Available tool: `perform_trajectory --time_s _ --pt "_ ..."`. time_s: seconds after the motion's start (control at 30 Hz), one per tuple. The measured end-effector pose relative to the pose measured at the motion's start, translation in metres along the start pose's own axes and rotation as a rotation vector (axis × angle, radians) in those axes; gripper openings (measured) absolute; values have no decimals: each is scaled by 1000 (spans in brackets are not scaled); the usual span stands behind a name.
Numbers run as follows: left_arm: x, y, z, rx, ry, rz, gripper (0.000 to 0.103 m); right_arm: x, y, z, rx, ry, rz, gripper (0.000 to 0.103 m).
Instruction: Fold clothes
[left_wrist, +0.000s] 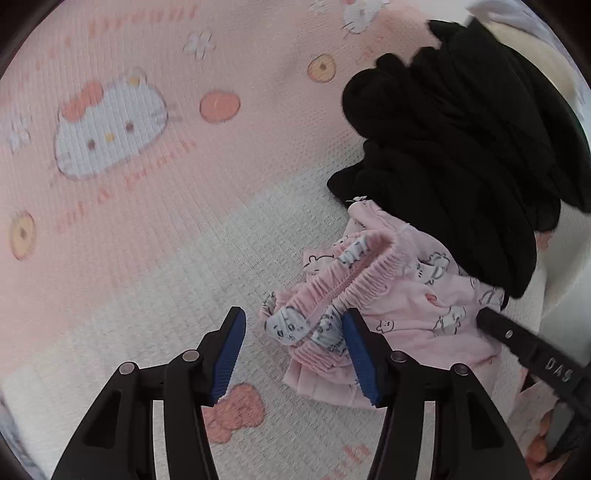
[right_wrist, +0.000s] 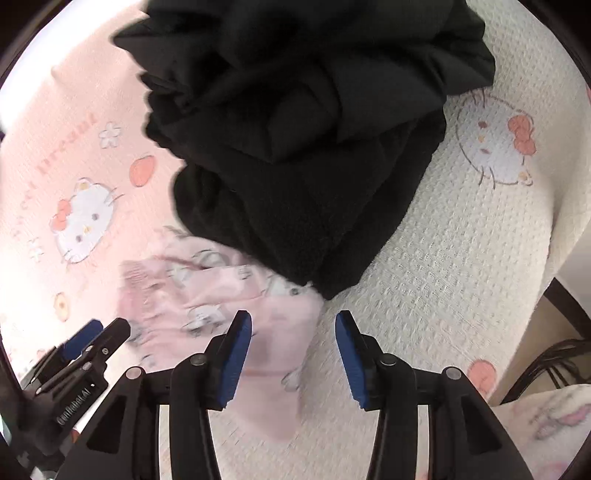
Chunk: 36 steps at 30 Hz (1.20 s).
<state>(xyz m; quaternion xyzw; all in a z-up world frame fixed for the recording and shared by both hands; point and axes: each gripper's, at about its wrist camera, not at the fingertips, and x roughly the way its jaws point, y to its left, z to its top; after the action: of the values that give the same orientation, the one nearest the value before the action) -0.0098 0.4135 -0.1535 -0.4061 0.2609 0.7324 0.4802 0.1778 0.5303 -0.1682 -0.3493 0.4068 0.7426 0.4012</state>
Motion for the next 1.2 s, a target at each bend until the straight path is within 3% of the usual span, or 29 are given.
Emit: perform_trajectory --time_s 0.1,0.33,0.47,0.57,0.73,0.93,1.2 --pt "-28 -10 -1 55 -69 22 53 -25 11 1 -64 -15 6 59" --pt "-88 -16 8 5 -162 -42 54 -77 46 -10 -189 -92 -11 65" --pt "-133 -19 9 -14 -170 -84 70 -118 50 -18 -209 -135 -18 65" --pt "-159 -23 2 -4 -196 -37 71 -146 55 -24 -226 -163 -18 65" --pt "-183 -29 -7 2 -230 25 71 -181 65 -35 -269 -235 -12 74" --pt "-208 -28 -8 -82 -246 -46 71 -230 68 -50 -297 -284 22 74" --pt "-231 -27 -22 -140 -249 -77 71 -243 73 -69 -293 -281 -5 75"
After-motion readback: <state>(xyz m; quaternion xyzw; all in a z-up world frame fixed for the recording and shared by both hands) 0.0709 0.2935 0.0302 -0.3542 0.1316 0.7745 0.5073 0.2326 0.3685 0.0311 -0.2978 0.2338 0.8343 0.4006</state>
